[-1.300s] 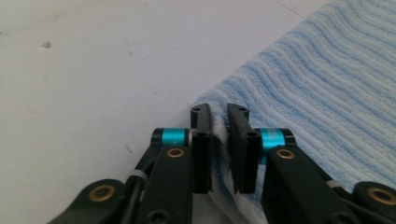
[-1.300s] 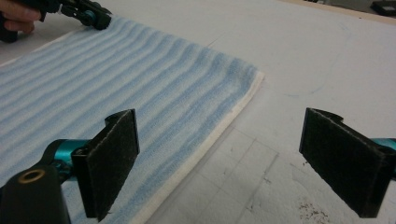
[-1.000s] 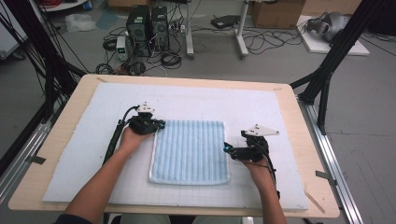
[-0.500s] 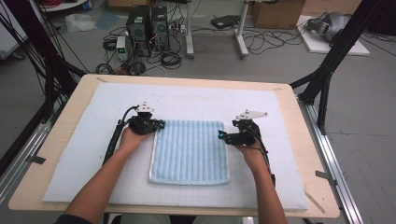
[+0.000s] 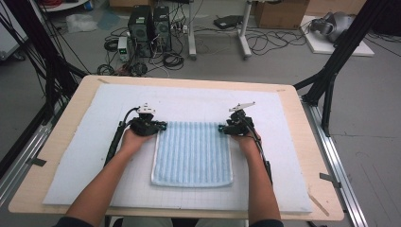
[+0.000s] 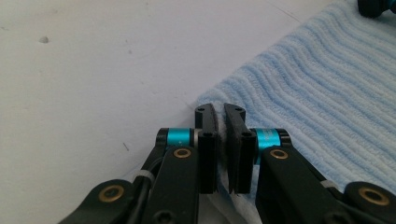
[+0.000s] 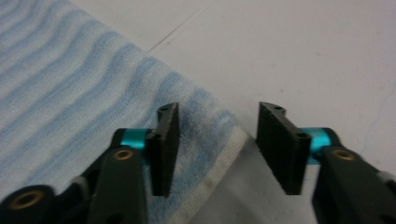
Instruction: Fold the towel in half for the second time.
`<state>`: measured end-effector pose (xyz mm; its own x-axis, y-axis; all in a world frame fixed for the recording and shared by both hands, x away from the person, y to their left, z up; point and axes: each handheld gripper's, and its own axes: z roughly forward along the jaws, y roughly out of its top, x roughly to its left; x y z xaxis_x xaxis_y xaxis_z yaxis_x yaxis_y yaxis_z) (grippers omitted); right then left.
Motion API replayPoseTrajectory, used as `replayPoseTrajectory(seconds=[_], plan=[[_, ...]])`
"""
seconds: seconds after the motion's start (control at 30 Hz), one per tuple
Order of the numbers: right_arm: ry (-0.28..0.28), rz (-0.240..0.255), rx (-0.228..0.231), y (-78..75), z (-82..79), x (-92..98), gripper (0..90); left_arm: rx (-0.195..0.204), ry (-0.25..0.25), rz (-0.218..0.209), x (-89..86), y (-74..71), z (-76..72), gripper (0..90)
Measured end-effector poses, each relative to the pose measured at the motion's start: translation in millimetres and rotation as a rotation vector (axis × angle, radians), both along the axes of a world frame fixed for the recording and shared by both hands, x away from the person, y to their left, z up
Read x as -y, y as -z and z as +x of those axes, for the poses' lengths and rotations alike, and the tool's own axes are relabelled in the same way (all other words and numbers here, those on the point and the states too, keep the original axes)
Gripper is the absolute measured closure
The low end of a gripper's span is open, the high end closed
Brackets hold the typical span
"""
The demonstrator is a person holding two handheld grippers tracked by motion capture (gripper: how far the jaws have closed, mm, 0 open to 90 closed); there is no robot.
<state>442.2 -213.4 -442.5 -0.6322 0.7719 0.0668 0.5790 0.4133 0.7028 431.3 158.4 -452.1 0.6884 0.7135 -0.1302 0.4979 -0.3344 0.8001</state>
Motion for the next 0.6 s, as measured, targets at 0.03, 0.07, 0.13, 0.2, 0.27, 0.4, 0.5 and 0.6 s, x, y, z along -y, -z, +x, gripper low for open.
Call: replayPoseTrajectory(seconds=[0.03,0.07,0.13,0.2,0.27,0.4,0.5,0.6], plan=[[-0.022,0.012,-0.01,-0.7,0.2,0.2,70.0,0.0,0.0,-0.001,0.0,0.0,0.1,84.1],[-0.045,0.006,-0.007,-1.3,-0.1,-1.2,74.9,-0.002,-0.004,-0.006,-0.8,-0.1,0.5,84.2],[-0.07,-0.038,0.018,-3.5,-2.3,-7.6,81.3,-0.011,-0.015,-0.019,-2.9,-0.6,1.6,84.7],[-0.07,-0.068,0.03,-5.5,-2.5,-11.4,83.4,-0.007,-0.046,-0.057,-5.1,-1.4,3.6,85.0],[-0.048,-0.083,0.049,-7.8,-1.3,-13.5,84.5,0.023,-0.078,-0.073,-7.1,-3.6,6.2,85.6],[0.008,-0.073,0.113,-17.7,4.1,-15.5,85.0,0.053,-0.093,-0.095,-8.4,-14.4,15.7,85.9],[0.03,-0.045,0.136,-21.5,8.4,-14.2,84.9,0.115,-0.115,-0.152,-11.8,-21.8,19.3,85.9],[0.048,0.004,0.156,-24.8,8.1,-12.1,84.9,0.143,-0.105,-0.168,-13.6,-24.1,18.1,86.0]])
